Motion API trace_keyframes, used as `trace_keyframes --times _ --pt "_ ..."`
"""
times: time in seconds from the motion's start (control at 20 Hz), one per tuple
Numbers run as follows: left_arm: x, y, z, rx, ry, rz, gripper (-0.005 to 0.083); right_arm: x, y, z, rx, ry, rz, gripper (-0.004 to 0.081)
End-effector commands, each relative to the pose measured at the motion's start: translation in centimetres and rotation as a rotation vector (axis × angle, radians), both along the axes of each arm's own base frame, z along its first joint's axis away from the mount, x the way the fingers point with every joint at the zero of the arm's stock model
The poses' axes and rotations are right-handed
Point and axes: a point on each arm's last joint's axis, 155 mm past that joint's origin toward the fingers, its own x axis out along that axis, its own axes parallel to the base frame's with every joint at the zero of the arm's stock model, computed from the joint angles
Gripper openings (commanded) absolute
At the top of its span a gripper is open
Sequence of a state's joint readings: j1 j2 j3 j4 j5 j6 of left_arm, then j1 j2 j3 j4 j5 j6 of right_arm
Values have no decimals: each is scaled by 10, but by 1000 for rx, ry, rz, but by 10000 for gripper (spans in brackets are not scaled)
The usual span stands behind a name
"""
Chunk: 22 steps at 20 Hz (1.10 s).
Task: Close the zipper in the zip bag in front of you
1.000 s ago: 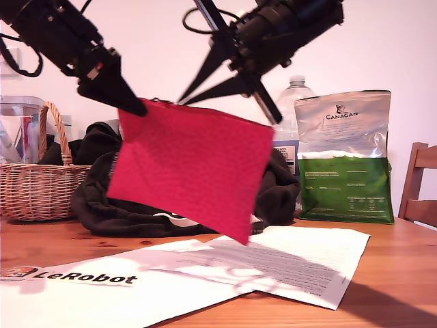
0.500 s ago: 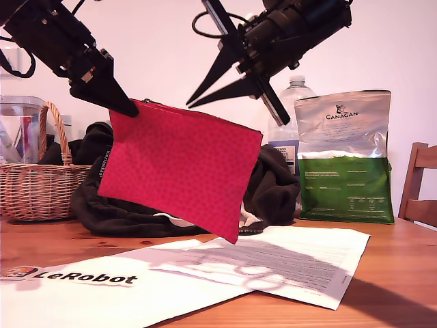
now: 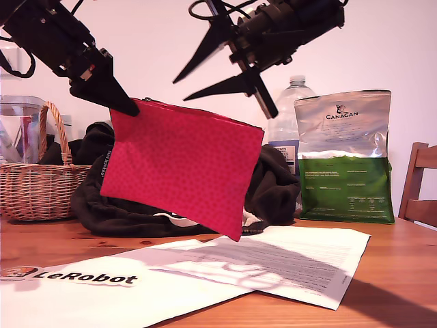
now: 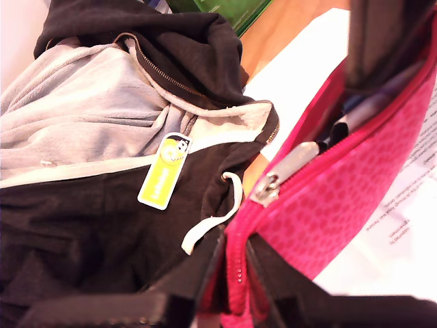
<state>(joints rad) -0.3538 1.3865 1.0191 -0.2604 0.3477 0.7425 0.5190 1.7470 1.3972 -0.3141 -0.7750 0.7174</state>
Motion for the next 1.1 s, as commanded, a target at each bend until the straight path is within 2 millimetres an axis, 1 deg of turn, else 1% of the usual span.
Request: trace_keyframes --times 0.0,0.25,0.45,0.75,0.95,1.05 --pt "0 -5 10 -20 -30 -14 -22 -3 7 -8 -2 18 8 202" --pt "0 -5 10 -20 -29 -14 -22 -3 11 -16 -10 28 11 202" --pt "0 -5 10 -20 -29 -14 -22 1 10 -20 -21 25 -4 202" --pt "-1 -8 10 -24 -27 -21 -22 5 12 -17 -8 15 -14 202" --pt "-2 -9 10 -24 -27 -24 -22 5 16 -29 -16 45 -8 202" --pt "-2 -9 10 -23 -27 -24 -22 5 16 -31 -18 49 -7 202"
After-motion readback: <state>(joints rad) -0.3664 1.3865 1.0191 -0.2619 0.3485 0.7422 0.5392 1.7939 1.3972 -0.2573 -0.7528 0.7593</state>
